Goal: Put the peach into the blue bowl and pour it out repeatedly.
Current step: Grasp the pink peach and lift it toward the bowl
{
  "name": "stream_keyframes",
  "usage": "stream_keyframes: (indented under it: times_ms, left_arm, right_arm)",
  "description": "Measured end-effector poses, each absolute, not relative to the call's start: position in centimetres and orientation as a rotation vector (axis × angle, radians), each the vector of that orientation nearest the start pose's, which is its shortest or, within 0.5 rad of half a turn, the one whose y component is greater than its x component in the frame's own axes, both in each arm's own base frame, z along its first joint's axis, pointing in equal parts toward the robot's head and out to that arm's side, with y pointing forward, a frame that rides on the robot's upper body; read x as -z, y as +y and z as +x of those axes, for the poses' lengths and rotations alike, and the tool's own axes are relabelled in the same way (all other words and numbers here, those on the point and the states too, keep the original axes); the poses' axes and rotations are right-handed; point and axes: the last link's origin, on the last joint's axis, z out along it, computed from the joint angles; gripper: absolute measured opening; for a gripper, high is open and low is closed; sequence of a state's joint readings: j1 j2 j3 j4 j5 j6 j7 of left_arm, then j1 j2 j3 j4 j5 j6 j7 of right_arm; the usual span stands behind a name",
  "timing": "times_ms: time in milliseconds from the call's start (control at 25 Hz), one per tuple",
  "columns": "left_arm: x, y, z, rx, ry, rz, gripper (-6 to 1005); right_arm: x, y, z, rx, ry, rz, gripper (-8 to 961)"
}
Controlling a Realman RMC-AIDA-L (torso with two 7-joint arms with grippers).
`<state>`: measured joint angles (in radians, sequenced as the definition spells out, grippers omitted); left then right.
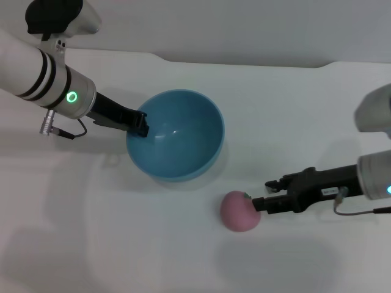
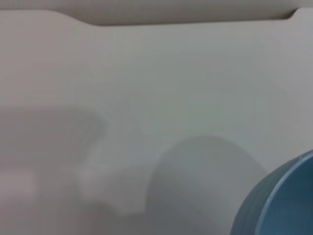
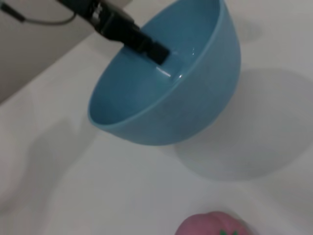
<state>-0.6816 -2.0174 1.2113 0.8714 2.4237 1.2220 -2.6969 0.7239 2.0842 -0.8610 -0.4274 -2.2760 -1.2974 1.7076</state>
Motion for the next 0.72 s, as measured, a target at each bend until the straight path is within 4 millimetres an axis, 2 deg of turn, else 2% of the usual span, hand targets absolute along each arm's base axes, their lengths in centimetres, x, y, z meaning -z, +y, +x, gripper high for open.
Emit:
stream_keyframes:
  times_ms: [320,520,720]
  left_arm:
    - [0.6,39.8,-23.8,-0.138,-1.475,-2.284,-1]
    - [0.7,39.9,-23.3,-0.129,-1.453,-2.293,-1]
    - [0.9,40.1,-22.6,-0.119,-1.425,-2.312,-1]
  right_arm:
    - [9.2,34.7,23.9,-0.072,0.904,-2.951,656]
    - [10.6,34.5,23.9,0.049,0.873,-2.956,656]
    - [11.2,34.2,23.5,0.04,0.871,-2.958,656]
